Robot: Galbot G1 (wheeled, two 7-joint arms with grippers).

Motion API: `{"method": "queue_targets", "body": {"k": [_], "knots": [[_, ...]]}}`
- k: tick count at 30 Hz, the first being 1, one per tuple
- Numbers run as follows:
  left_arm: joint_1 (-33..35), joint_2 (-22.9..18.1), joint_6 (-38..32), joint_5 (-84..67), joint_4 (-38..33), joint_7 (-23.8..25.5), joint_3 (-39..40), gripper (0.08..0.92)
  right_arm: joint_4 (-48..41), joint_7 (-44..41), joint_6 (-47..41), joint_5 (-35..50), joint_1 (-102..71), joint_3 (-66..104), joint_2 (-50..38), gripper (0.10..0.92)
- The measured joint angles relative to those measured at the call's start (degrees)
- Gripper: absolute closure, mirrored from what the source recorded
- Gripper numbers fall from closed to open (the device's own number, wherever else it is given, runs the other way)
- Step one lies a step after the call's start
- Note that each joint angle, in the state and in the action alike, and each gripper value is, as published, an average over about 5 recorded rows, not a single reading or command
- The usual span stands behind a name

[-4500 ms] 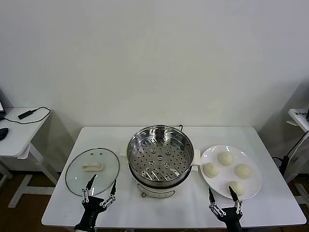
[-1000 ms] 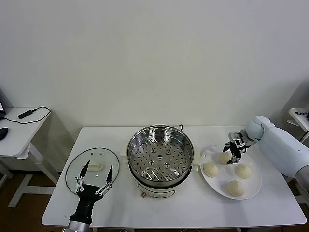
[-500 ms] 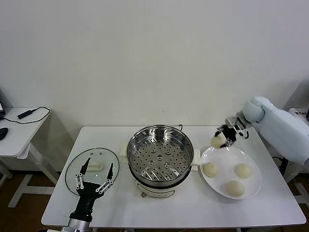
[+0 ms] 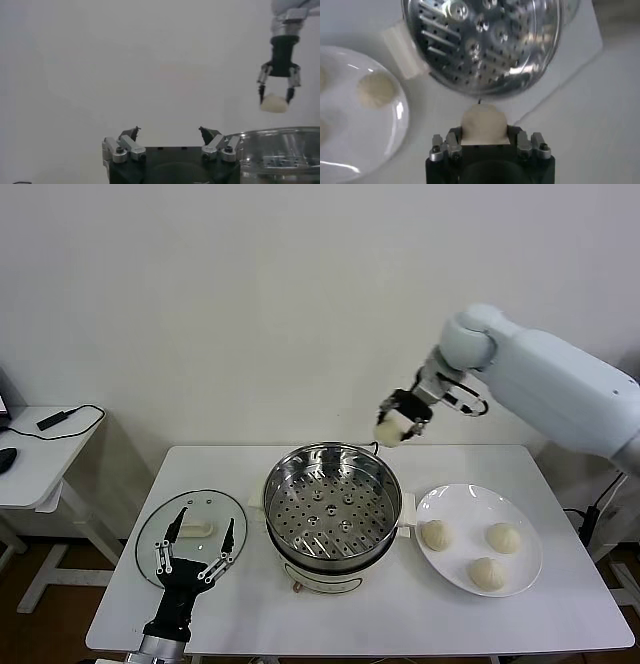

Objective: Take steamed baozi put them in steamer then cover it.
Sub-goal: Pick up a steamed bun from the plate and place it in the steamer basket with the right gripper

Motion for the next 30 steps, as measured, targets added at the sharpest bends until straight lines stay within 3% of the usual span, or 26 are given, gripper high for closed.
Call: {"method": "queue_targets", "body": {"k": [13, 30], "knots": [[0.1, 0.3, -0.3, -0.5, -0.1, -0.2, -0.6, 0.177, -1.8, 1.4, 3.5, -7.6, -4.2, -2.3, 8.9, 0.397], [0.1, 0.2, -0.8, -0.7, 0.3, -0.3, -1.0, 0.177, -3.9, 1.8, 4.8, -12.4, -8.7, -2.8, 13.0, 0.395]]}}
